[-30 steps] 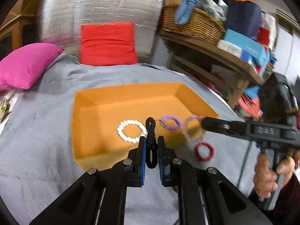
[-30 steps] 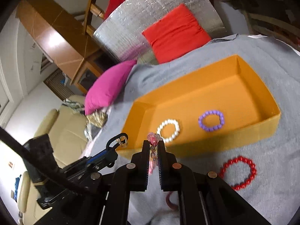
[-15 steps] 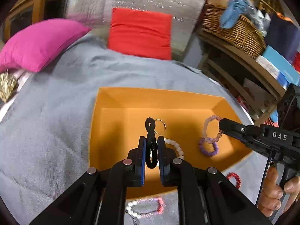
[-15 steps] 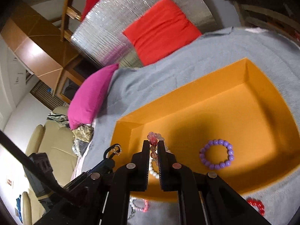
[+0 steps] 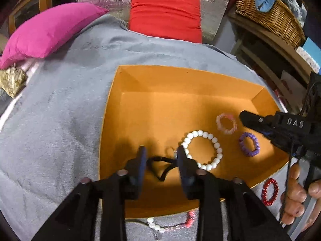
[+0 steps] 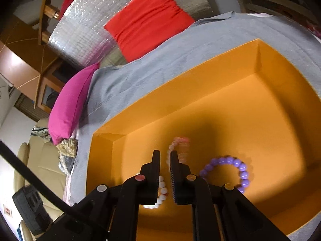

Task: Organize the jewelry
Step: 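Open the left tool to drop the black loop while the right tool releases the pink bracelet into the box, then withdraw both open tools from the box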

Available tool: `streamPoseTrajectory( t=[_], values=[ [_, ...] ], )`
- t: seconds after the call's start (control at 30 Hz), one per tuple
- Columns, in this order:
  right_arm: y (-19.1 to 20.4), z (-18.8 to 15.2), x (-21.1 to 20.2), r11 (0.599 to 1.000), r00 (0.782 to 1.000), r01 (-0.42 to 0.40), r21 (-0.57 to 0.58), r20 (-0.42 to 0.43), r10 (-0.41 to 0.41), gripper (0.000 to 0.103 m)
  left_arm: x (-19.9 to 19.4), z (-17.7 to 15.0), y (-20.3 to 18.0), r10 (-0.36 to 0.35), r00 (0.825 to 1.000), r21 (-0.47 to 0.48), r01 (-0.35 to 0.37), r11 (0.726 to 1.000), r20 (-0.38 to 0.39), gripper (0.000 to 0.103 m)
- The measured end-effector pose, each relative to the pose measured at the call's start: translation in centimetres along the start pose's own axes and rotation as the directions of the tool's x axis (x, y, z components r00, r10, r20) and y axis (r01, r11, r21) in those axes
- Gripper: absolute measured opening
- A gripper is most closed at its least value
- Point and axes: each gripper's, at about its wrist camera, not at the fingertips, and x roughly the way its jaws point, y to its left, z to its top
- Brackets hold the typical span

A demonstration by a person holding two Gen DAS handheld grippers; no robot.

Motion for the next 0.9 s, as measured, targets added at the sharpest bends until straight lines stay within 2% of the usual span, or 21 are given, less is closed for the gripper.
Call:
streamPoseTrajectory(
  t=[0.1,0.23,0.33,0.43,0.5,0.67,0.9],
  values=[
    [-0.3,0.0,-1.4,1.0,0.999,0.004,-0.005,0.034,-0.004,0.021,-1.0,-0.4,-0.5,0.033,0.999,0.031,-0.034,0.999,0.026,0.046],
    [-0.5,-0.4,-3.9,0.999,0.998,0.02,-0.038,0.068,-0.017,0.021,-2.7,-1.0,-1.0,0.078,0.994,0.06,-0.083,0.995,0.077,0.06],
    [-0.6,-1.0,-5.9,0.998,0.996,0.018,-0.057,0.092,-0.013,0.021,-4.6,-2.1,-1.6,0.124,0.983,0.072,-0.135,0.988,0.134,0.068],
    [-0.4,-1.9,-8.7,0.994,0.989,0.043,-0.105,0.146,-0.027,0.029,-6.6,-3.4,-2.0,0.155,0.969,0.079,-0.173,0.982,0.194,0.075],
    [-0.3,-2.5,-10.1,0.991,0.984,0.052,-0.124,0.178,-0.029,0.037,-8.0,-4.2,-2.3,0.164,0.958,0.086,-0.189,0.978,0.234,0.077],
    [-0.6,-4.1,-13.4,0.984,0.976,0.058,-0.17,0.215,-0.02,0.038,-10.5,-5.9,-3.0,0.169,0.941,0.101,-0.207,0.973,0.294,0.08],
    [-4.5,-7.0,-16.3,0.99,0.979,0.077,-0.12,0.195,-0.053,0.039,-11.5,-9.2,-4.7,0.14,0.946,0.177,-0.197,0.964,0.292,0.081]
  ],
)
